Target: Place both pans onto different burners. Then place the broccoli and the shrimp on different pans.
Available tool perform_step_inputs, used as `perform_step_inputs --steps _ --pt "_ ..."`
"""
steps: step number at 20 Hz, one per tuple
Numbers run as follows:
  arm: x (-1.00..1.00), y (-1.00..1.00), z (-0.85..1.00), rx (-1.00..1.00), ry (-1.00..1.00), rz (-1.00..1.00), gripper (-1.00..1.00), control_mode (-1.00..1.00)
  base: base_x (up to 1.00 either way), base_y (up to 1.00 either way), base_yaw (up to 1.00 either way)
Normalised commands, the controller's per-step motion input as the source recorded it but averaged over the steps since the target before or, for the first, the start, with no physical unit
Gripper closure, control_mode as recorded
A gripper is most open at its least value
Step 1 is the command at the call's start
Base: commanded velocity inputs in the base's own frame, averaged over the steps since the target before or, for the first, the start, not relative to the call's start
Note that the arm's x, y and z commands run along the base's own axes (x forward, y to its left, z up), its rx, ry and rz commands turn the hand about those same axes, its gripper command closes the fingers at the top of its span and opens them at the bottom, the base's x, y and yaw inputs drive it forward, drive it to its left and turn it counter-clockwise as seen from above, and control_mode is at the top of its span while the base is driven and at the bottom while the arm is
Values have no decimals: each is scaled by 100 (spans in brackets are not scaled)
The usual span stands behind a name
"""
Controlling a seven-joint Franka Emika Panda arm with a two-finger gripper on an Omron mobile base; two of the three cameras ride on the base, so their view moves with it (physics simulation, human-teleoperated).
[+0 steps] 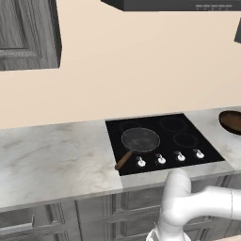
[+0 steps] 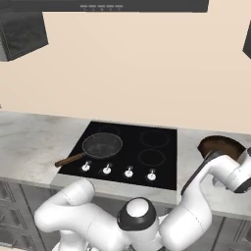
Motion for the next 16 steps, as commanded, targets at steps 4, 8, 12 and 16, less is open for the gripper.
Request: perform_step_inputs --steps 4,8,12,16 --pt "-35 38 13 0 0 19 100 -100 0 0 0" --pt "-33 59 9 -2 0 13 100 -100 0 0 0" --pt "-15 60 18 0 0 6 100 -100 0 0 0" --pt "-2 47 18 0 0 3 100 -100 0 0 0"
